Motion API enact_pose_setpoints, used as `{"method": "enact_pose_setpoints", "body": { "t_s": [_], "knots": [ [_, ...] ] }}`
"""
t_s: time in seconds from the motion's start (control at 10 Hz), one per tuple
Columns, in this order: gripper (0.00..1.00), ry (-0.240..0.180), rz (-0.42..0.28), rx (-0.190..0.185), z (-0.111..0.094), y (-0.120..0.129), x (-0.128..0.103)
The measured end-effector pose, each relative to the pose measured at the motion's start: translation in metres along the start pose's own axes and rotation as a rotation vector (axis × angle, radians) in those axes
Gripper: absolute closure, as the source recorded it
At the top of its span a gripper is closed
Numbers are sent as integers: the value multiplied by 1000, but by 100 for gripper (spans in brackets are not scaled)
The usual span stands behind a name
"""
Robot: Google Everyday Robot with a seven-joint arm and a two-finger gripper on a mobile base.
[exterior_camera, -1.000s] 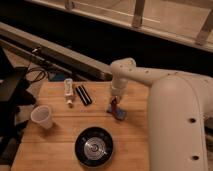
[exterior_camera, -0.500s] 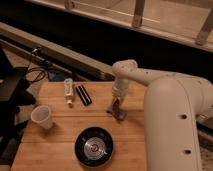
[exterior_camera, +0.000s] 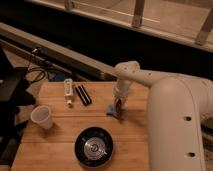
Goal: Place the pepper on the white sponge
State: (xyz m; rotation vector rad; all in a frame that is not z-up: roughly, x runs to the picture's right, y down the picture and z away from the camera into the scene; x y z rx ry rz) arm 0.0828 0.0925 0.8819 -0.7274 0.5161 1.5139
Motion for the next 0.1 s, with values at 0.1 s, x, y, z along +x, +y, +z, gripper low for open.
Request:
{"method": "enact_pose_setpoints", "body": {
  "t_s": [0.1],
  "knots": [
    [41,4,-5,1,1,4,-1]
  ]
}}
